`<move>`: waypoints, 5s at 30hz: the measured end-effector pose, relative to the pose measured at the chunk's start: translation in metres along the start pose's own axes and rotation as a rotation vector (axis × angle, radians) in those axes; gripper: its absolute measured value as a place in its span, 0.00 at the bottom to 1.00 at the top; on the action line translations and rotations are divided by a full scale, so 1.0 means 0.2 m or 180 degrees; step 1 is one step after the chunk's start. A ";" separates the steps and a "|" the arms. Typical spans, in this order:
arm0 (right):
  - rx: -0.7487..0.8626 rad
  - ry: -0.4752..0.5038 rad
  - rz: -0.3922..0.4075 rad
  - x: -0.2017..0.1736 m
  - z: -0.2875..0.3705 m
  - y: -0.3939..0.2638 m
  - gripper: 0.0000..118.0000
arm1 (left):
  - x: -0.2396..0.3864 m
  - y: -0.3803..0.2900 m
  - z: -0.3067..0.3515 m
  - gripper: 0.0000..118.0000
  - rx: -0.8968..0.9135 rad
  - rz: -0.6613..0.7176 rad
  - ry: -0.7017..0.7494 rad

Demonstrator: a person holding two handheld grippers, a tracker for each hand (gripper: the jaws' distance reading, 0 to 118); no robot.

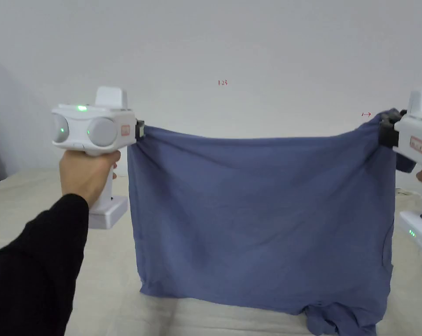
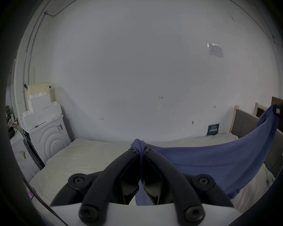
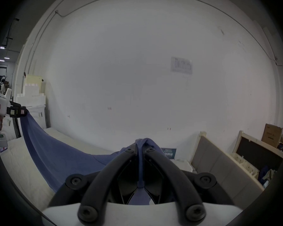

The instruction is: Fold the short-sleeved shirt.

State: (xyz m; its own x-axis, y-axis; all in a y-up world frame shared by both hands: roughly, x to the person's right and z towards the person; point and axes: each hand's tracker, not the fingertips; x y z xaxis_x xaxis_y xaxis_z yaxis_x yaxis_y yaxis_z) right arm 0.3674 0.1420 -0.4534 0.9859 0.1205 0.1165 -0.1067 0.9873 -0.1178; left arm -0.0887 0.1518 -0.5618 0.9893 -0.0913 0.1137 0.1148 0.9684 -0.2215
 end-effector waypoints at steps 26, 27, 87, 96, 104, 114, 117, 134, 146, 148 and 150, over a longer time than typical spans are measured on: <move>-0.0877 0.0048 -0.0218 -0.28 0.81 -1.32 0.02 | 0.07 -1.51 0.50 0.00 -0.0813 0.0157 -0.0035; -0.0909 0.0078 -0.0216 -0.29 0.89 -1.36 0.02 | 0.06 -1.56 0.57 0.00 -0.0860 0.0171 -0.0050; -0.0670 -0.0165 -0.0531 -0.40 1.95 -1.07 0.84 | 0.02 -1.47 1.77 0.92 -0.0258 0.0469 0.0109; -0.0386 -0.0196 -0.0357 -0.46 2.00 -1.01 0.22 | 0.09 -1.45 1.83 0.36 0.0028 0.0376 0.0076; -0.0314 -0.0254 -0.0296 -0.47 2.00 -1.01 0.00 | 0.11 -1.50 1.84 0.00 0.0012 0.0292 -0.0064; -0.0390 -0.0259 -0.0389 -0.45 1.99 -1.03 0.00 | 0.03 -1.61 1.67 0.00 -0.0995 0.0330 -0.0167; -0.0428 -0.0272 -0.0415 -0.44 1.99 -1.06 0.00 | -0.03 -1.72 1.61 0.00 -0.1442 0.0432 -0.0153; -0.0667 -0.0254 -0.0470 -0.41 1.99 -1.16 0.00 | -0.16 -2.19 1.49 0.64 -0.2518 0.0670 0.0110; -0.1185 -0.0266 -0.0683 -0.32 1.92 -1.30 0.02 | -0.16 -2.18 1.51 0.02 -0.2425 0.0837 -0.0163; -0.1493 -0.0243 -0.0729 -0.30 1.87 -1.39 0.04 | -0.18 -2.15 1.51 0.02 -0.2362 0.0871 -0.0195; -0.1783 -0.0196 -0.0740 -0.28 1.83 -1.49 0.20 | -0.19 -2.12 1.52 0.02 -0.2295 0.0911 -0.0225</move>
State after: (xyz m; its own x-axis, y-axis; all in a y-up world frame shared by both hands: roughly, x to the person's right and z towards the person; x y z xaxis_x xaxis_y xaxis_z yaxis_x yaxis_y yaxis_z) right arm 0.2960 -0.1201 -0.0636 0.9641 -0.0695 0.2564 0.2112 0.7858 -0.5813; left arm -0.2020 -0.1837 -0.1773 0.9840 0.1779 0.0131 -0.0903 0.5596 -0.8239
